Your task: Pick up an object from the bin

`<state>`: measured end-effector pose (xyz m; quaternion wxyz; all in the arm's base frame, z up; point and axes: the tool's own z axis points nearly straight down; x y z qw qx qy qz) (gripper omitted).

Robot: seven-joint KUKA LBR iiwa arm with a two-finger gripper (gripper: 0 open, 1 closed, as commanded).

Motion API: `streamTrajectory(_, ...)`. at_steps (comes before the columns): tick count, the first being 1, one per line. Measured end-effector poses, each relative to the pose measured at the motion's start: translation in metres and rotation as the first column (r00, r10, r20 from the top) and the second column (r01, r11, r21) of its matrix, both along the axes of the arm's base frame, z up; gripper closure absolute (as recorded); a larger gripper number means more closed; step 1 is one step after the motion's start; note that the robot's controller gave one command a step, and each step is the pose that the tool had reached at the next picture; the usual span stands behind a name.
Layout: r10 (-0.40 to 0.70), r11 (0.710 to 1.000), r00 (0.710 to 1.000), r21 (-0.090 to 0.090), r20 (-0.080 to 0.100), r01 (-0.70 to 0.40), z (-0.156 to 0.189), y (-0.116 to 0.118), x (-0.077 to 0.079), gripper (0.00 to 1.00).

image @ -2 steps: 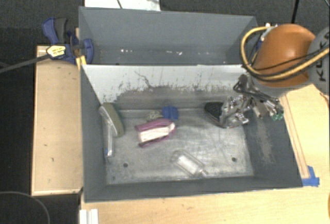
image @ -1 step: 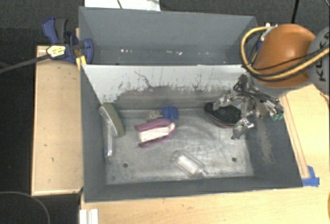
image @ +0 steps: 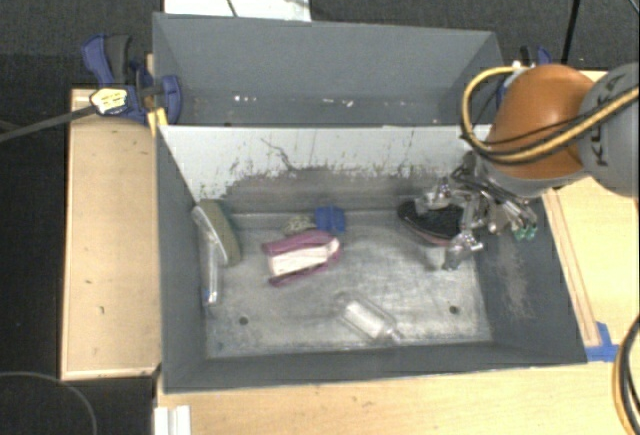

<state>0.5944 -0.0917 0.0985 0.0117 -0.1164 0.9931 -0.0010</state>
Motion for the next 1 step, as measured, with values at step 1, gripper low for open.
streamTrajectory(1,-0.003,1.000,1.000,0.001,0.009,0.003,0.0011,0.0001,0.0026,1.00)
